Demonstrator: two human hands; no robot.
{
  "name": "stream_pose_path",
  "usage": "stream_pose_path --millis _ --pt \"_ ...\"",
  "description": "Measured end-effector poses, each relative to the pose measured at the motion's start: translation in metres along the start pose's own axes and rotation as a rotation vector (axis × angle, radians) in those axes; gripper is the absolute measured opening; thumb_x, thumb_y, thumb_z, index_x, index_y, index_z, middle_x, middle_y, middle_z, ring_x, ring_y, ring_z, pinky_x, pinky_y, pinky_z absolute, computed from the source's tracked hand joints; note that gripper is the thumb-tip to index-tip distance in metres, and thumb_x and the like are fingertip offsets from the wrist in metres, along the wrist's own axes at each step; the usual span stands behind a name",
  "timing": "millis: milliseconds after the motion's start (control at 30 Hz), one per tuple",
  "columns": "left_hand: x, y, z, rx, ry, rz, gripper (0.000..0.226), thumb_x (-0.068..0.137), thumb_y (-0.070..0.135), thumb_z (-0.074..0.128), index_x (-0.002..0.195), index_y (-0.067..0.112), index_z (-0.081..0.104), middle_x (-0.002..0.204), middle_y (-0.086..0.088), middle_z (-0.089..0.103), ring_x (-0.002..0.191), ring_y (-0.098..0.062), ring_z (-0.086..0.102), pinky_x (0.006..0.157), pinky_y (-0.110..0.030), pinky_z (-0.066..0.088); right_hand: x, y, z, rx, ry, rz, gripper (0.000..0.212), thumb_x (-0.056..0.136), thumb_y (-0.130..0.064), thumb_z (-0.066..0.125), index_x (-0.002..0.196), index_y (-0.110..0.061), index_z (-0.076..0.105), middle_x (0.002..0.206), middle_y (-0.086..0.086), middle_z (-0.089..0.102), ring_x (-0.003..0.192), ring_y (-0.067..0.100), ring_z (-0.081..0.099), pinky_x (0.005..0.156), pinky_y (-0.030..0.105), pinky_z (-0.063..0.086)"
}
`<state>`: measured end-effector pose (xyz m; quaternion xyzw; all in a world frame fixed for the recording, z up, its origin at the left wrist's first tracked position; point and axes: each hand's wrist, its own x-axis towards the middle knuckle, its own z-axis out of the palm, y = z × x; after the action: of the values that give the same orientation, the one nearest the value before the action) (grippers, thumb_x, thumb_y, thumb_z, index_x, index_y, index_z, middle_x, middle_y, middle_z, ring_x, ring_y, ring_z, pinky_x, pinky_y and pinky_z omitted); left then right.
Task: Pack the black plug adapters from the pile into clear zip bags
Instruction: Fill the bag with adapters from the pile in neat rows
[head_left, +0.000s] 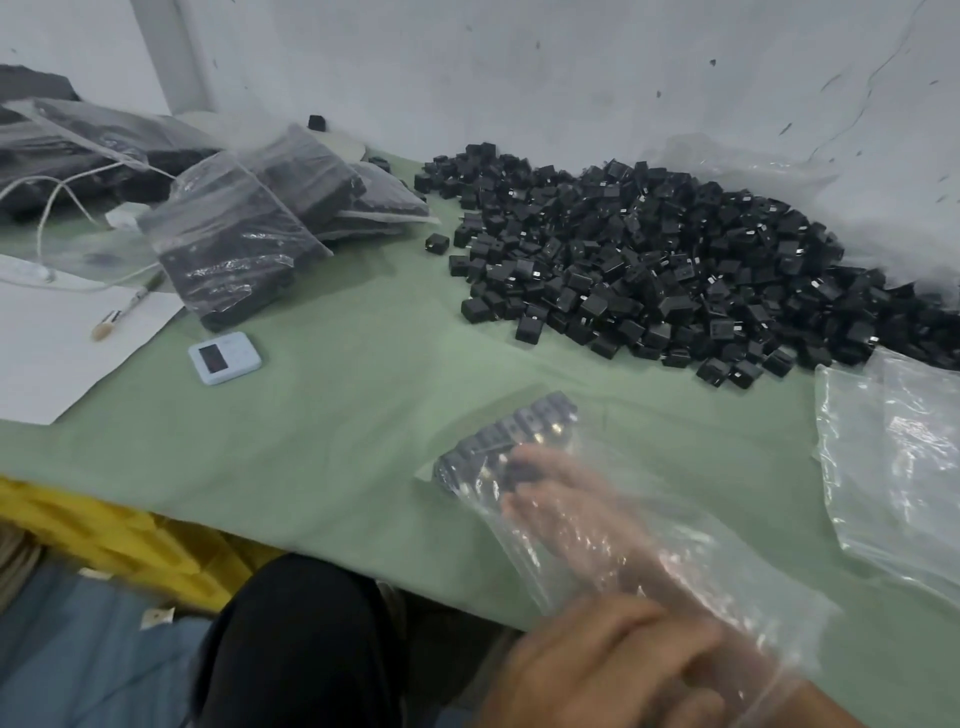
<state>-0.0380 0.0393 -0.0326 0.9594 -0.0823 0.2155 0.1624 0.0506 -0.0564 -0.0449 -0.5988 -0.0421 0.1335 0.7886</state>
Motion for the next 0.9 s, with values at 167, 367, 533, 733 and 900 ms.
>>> stream_pose_path --millis 167,367,533,733,900 --pt "0.053 -0.104 -0.019 -0.568 0.1 -0.209 0.027 0.096 0.033 0.06 0.123 0.035 0.061 0.116 0.021 0.06 0.102 0.001 0.056 0.094 -0.027 0.048 0.014 -0.018 -0.004 -0.601 -0.041 -0.068 0.037 0.088 0.008 0.063 0.104 -0.025 0.069 0.099 -0.007 0.074 0.089 0.02 0.071 0.073 0.027 0.058" --pt "0.086 -0.137 0.006 -0.52 -0.263 -0.202 0.042 0.099 0.035 0.058 0.139 0.023 0.057 0.131 0.007 0.062 0.117 -0.011 0.056 0.1 -0.022 0.039 0.022 -0.026 0.0 -0.845 -0.145 -0.076 0.031 0.081 -0.057 0.064 0.109 -0.044 0.065 0.098 -0.037 0.067 0.097 -0.01 0.065 0.082 0.01 0.052" --pt "0.087 -0.137 0.007 -0.447 -0.283 -0.057 0.041 0.103 0.032 0.048 0.144 0.022 0.051 0.126 0.002 0.062 0.114 -0.017 0.054 0.101 -0.029 0.036 0.024 -0.017 -0.006 -0.993 -0.081 -0.058 0.042 0.08 -0.061 0.057 0.12 -0.047 0.059 0.117 -0.03 0.06 0.109 -0.006 0.058 0.103 0.022 0.046" --pt "0.084 -0.137 0.012 -0.389 -0.354 0.002 0.046 0.104 0.036 0.046 0.148 0.023 0.041 0.13 0.001 0.055 0.117 -0.021 0.047 0.103 -0.029 0.033 0.027 -0.024 -0.005 -1.036 -0.101 -0.023 0.022 0.082 -0.051 0.063 0.102 -0.047 0.057 0.104 -0.021 0.067 0.087 -0.015 0.062 0.086 0.015 0.053" --pt "0.078 -0.13 0.016 -0.333 -0.299 -0.029 0.046 0.106 0.032 0.041 0.149 0.017 0.04 0.137 -0.003 0.053 0.119 -0.023 0.041 0.103 -0.025 0.027 0.021 -0.025 -0.006 -1.078 -0.133 0.005 0.041 0.094 -0.033 0.065 0.134 -0.034 0.056 0.114 -0.025 0.058 0.104 -0.006 0.053 0.083 -0.003 0.035"
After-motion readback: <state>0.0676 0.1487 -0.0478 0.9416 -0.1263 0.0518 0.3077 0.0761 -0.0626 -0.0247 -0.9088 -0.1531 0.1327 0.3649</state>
